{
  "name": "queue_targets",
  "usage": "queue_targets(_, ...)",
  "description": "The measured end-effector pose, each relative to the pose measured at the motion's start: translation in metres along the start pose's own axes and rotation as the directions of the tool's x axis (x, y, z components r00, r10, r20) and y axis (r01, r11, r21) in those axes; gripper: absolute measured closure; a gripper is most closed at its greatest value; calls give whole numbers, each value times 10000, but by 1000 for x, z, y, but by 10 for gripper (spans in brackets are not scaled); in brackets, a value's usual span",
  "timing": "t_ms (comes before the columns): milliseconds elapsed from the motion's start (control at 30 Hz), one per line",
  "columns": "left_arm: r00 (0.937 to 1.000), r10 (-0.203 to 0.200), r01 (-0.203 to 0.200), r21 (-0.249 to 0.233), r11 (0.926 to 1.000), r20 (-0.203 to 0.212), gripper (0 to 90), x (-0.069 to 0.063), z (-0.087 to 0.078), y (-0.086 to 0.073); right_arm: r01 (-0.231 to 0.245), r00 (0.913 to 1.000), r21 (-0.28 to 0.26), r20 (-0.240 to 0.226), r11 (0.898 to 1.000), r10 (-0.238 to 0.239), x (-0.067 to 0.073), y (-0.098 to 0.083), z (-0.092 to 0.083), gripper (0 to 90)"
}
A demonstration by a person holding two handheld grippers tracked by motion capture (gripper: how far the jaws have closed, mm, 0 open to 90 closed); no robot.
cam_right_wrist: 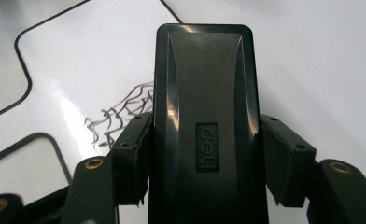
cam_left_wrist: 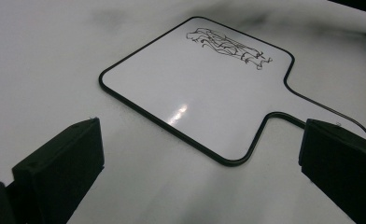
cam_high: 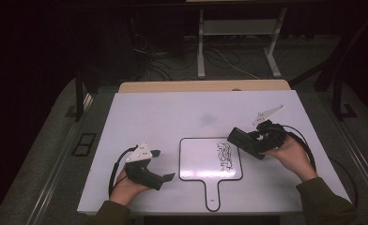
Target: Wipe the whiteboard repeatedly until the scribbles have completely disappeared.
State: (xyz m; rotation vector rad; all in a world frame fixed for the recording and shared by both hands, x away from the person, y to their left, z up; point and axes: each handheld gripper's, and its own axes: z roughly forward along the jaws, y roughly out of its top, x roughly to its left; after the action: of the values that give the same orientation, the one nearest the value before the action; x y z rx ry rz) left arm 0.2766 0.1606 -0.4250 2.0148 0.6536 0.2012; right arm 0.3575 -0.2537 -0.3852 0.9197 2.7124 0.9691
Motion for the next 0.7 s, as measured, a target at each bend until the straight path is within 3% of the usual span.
queue_targets(700, 10000, -52, 52, -19, 10000, 46, 0, 2, 0, 0, 336, 9993, 338, -184, 9989, -329, 4, 32, 45, 389)
